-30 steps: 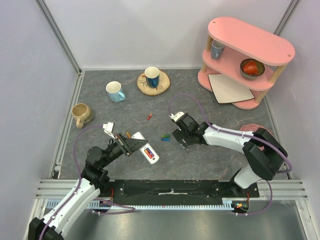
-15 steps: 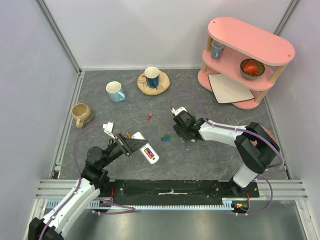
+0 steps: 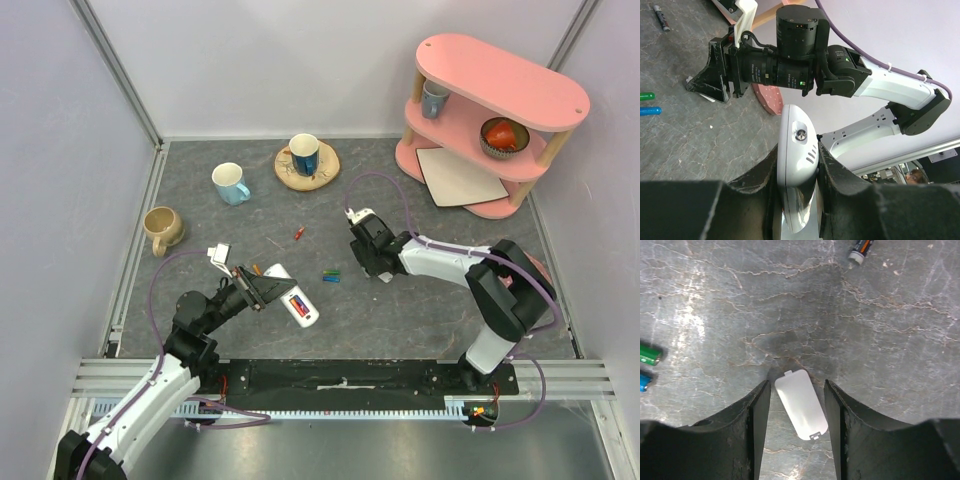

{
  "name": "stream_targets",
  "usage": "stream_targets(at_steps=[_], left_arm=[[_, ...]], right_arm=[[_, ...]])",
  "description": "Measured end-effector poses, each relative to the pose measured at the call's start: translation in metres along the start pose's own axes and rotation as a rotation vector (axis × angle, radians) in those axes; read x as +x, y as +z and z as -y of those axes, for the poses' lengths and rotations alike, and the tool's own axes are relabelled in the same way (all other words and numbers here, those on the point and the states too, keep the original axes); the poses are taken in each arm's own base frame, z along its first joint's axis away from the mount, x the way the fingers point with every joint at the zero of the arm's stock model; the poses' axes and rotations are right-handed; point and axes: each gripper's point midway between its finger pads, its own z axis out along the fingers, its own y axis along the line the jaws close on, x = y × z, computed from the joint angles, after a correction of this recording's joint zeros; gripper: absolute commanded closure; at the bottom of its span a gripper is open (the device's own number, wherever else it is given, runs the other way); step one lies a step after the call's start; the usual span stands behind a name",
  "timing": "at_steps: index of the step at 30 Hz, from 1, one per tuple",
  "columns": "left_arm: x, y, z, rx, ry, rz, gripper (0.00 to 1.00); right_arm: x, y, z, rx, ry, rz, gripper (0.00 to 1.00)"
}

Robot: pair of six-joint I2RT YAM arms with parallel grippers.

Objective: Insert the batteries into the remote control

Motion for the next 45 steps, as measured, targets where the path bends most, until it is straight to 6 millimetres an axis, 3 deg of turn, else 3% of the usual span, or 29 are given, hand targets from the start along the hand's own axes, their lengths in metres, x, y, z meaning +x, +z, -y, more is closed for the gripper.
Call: stream_targets(at_steps=[5,6,7,14,26,31,38,41,45], left_arm=[[0.0,0.0,0.0,0.001,0.001,0.0,0.98],[0.0,0.0,0.0,0.002,0.001,0.001,0.98],[0.0,0.0,0.001,0.003,0.002,0.001,0.98],[-0.001,0.0,0.002,0.009,0.005,0.003,0.98],[-0.002,-0.001,0.006,0.024,0.012,0.009,0.98],[-0.002,-0.001,0.007,0.027,0.013,0.01,0.98],[-0.002,0.0,0.007,0.029,0.014,0.011,0.98],[-0.002,0.0,0.006,0.026,0.013,0.01,0.98],[-0.003,0.0,0.007,0.029,0.014,0.011,0.98]], right_arm=[[0.003,-0.001,-0.007,-0.042,0.044,0.01,0.46],[0.005,-0.002,-0.008,-0.05,0.054,0.011,0.44],[0.007,-0.003,-0.009,-0.058,0.066,0.011,0.36],[0.016,-0.008,-0.011,-0.074,0.128,0.011,0.27],[0.029,-0.014,-0.011,-0.091,0.183,0.025,0.4],[0.037,-0.019,-0.011,-0.102,0.196,0.026,0.41],[0.039,-0.02,-0.012,-0.107,0.215,0.019,0.56],[0.039,-0.021,-0.014,-0.111,0.216,0.017,0.55],[0.039,-0.023,-0.021,-0.126,0.207,0.013,0.45]])
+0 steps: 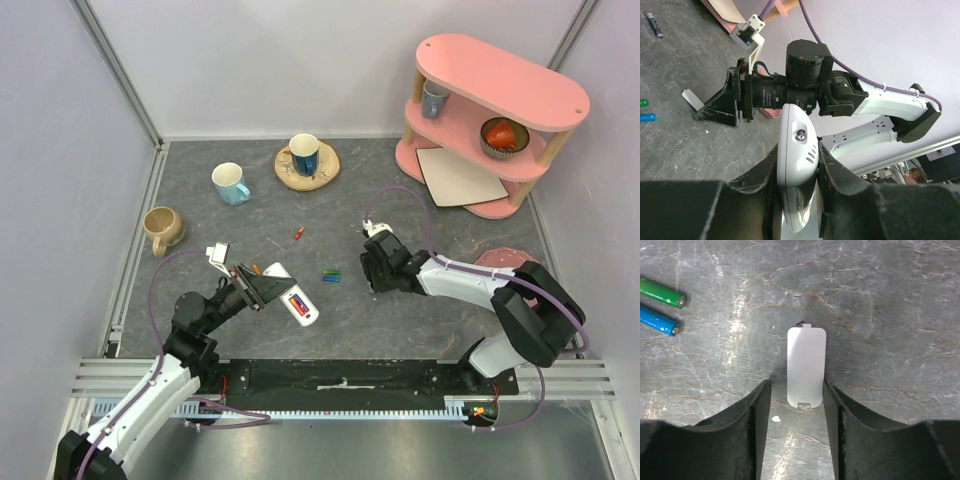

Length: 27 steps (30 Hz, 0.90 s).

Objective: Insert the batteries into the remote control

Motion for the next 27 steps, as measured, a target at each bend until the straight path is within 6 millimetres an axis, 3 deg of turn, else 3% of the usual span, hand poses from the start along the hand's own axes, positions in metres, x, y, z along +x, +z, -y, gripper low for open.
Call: stream_targets(at_steps=[4,17,27], left_arm=[[0.0,0.001,-0.001,-0.003,-0.002,-0.001,0.98],[0.001,0.002,-0.005,-0.017,-0.009,-0.006,0.98],[0.002,0.005,-0.013,-0.041,-0.021,-0.015,0.98]], right_arm=[[0.0,0.0,-0.005,-0.01,-0.008,-0.011,0.43],[0.006,-0.003,-0.001,0.01,-0.023,-0.048,0.58],[0.005,-0.003,0.002,0.027,-0.016,-0.043,0.89]])
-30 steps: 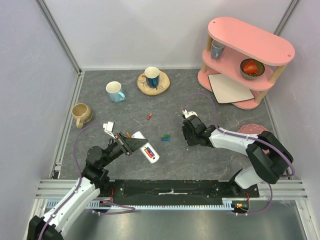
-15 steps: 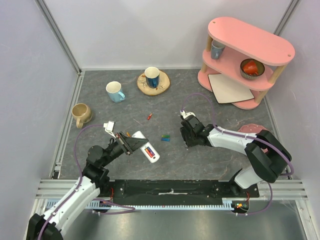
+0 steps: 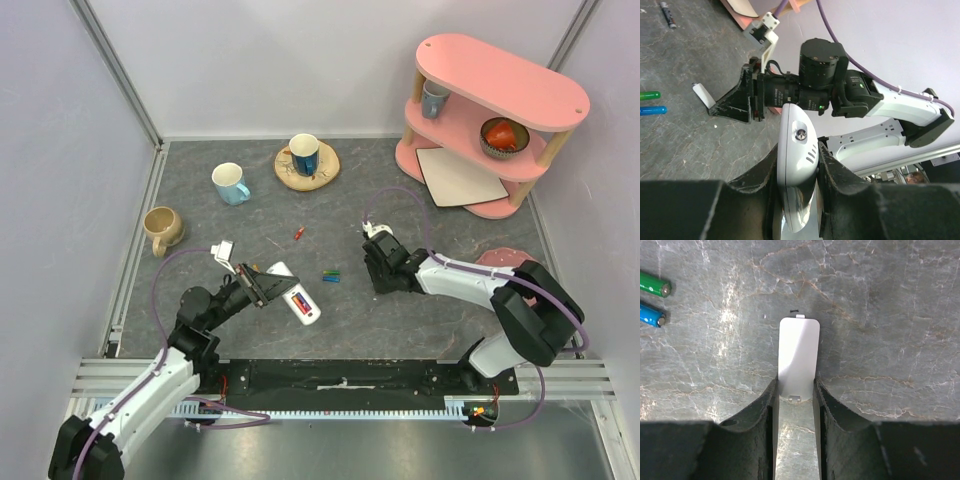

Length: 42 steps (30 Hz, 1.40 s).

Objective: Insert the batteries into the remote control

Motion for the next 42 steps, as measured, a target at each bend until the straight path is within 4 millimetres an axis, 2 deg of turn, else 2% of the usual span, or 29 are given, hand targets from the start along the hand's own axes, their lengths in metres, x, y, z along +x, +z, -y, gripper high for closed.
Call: stream_targets(at_steps=[7,11,14,17,26,29,32,35,42], left_arm=[[0.003,0.007,-0.017,-0.052,-0.027,-0.021,0.98],[0.004,0.012,-0.026,-0.073,-0.038,-0.029,0.98],[0.004,0.014,-0.031,-0.085,-0.044,-0.033,0.98],[0.005,0.017,-0.037,-0.099,-0.051,-0.038,0.98],[0.004,0.026,-0.048,-0.104,-0.054,-0.036,0.98],[0.005,0.03,-0.048,-0.094,-0.05,-0.039,0.98],[0.007,0.034,-0.046,-0.082,-0.048,-0.048,0.98],[0.008,0.038,-0.042,-0.072,-0.043,-0.043,0.98],[0.009,0.042,-0.042,-0.084,-0.043,-0.009,0.98]], right_arm=[[0.015,-0.01,0.007,0.013,-0.001,-0.025,0.99],[0.021,-0.015,0.008,0.011,-0.01,-0.032,1.0],[0.019,-0.027,0.004,-0.014,-0.024,0.0,1.0],[0.007,-0.052,-0.015,-0.092,-0.059,0.087,1.0],[-0.02,-0.149,-0.096,-0.358,-0.236,0.284,1.0],[-0.028,-0.168,-0.117,-0.403,-0.269,0.305,1.0],[-0.028,-0.175,-0.135,-0.42,-0.307,0.288,1.0],[-0.025,-0.168,-0.145,-0.406,-0.336,0.244,1.0],[-0.021,-0.156,-0.152,-0.351,-0.346,0.144,1.0]])
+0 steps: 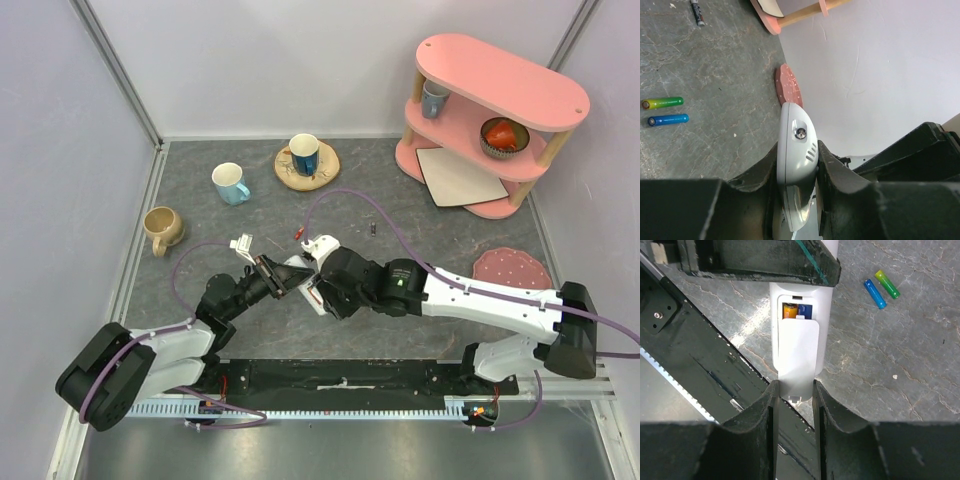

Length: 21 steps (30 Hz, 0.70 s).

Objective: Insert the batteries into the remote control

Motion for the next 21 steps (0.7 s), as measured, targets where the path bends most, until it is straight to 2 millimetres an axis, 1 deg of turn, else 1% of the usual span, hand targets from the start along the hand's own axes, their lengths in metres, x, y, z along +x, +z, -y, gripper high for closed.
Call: stream_targets(at_steps=[8,15,21], left_arm=[[-0.002,0.002,-0.004,-0.022,-0.004,0.026,0.98],[-0.002,0.002,-0.007,-0.035,-0.007,0.027,0.98],[0.001,0.002,-0.006,-0.032,-0.007,0.018,0.98]], right_arm=[[-0.01,-0.001,-0.006,0.008,0.018,-0.025,1.0],[-0.003,0.006,-0.004,0.03,0.014,-0.075,1.0],[0.0,0.006,-0.002,0.044,0.011,-0.089,1.0]])
